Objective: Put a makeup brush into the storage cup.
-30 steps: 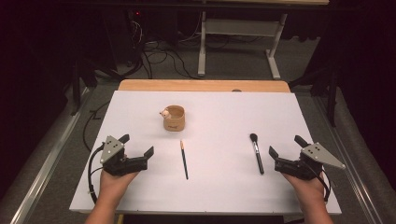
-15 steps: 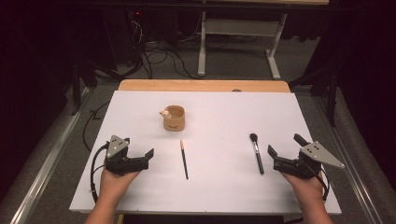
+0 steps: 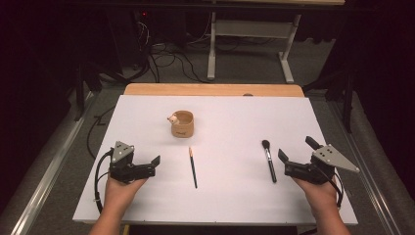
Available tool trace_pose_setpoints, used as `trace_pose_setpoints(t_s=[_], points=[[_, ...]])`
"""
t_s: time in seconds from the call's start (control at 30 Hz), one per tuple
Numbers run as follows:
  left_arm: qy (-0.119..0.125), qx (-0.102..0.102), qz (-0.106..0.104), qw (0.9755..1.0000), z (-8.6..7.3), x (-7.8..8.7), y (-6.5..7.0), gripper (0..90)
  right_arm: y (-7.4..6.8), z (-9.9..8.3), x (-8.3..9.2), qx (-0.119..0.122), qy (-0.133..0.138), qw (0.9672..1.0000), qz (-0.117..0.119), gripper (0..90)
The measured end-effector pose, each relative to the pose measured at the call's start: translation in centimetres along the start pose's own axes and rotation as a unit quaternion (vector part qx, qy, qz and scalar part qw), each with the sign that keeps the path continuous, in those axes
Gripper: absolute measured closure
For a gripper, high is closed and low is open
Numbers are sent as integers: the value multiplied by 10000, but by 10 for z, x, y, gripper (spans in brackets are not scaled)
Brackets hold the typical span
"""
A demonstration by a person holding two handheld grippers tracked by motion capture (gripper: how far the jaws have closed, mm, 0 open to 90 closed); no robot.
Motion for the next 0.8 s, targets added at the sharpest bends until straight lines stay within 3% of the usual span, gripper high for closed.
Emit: trace_pose_setpoints(t_s=[0.3,0.57,0.67,0.73,0.8], points=[[-459,8,75,9989,-7,-9,2,2,1,-11,-1,15,-155,9999,-36,18],[-591,-23,42,9982,-8,-12,4,7,5,-18,2,-9,-259,9996,-143,18],[-591,101,-51,9982,-5,-11,3,7,5,-19,4,-23,-238,9996,-164,18],[-614,373,-250,9971,3,-9,1,7,7,-20,4,-21,-215,9996,-159,18],[-635,444,-306,9965,6,-8,0,7,8,-20,5,-25,-221,9996,-180,18]])
Point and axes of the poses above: each handheld gripper's, and its own axes: x roughly backward along the jaws, z roughly out of its top, y roughly to its right, the point moved 5 cm from there along -x, roughly forward along the jaws, and after that the axes turned 14 degrees about -y, right-handed, at the moved point
